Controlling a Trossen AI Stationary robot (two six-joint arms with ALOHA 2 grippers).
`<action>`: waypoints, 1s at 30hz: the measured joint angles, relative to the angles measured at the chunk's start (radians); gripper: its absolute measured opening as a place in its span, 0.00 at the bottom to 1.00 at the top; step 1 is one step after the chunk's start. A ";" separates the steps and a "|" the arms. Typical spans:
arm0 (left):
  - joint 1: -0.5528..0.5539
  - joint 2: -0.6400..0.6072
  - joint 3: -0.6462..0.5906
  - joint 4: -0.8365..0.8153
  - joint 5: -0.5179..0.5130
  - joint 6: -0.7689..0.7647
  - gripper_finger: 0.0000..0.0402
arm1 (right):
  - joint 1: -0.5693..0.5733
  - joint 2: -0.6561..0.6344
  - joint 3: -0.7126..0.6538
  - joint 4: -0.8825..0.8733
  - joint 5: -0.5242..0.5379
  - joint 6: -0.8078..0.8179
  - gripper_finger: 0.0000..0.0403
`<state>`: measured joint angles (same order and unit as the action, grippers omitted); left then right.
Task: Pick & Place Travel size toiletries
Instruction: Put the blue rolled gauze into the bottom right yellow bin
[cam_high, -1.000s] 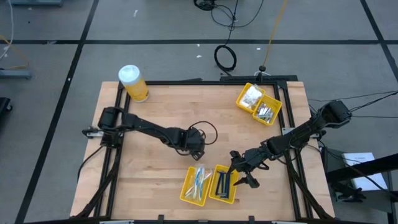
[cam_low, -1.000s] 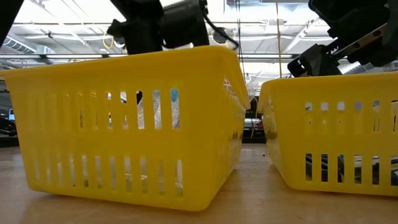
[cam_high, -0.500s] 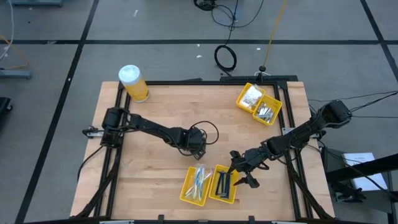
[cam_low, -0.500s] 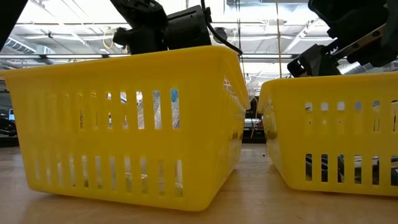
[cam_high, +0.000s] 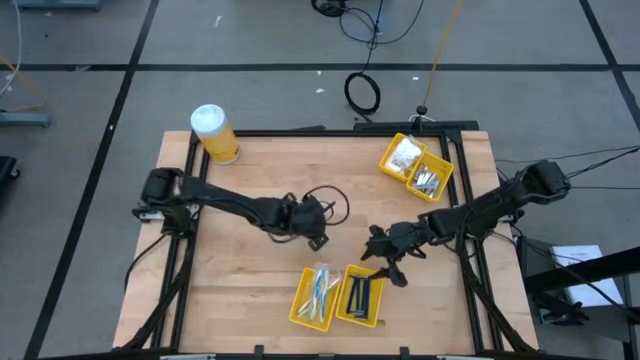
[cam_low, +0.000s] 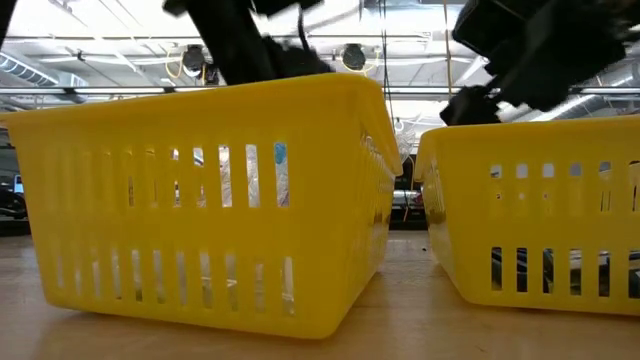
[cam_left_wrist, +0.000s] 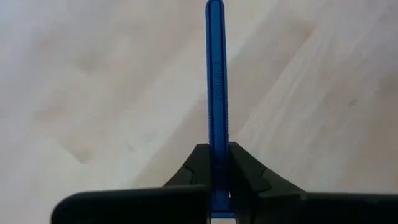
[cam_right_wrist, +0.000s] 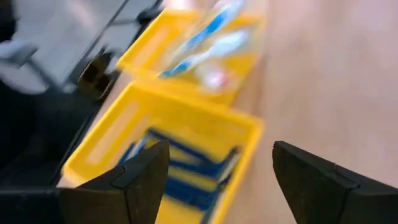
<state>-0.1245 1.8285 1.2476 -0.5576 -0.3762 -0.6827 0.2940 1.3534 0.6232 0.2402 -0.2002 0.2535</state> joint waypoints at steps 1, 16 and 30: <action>-0.006 -0.031 0.000 0.008 -0.027 0.021 0.03 | -0.011 -0.013 0.000 -0.005 0.016 0.000 0.67; -0.107 -0.216 0.000 0.453 -0.064 0.527 0.03 | -0.151 -0.160 0.000 0.236 0.331 -0.094 0.67; -0.107 -0.214 0.000 0.511 -0.006 0.550 0.03 | -0.115 -0.166 0.000 0.519 0.327 -0.224 0.63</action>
<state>-0.2317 1.6146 1.2480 -0.0471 -0.3824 -0.1327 0.1791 1.1873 0.6235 0.7590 0.1265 0.0292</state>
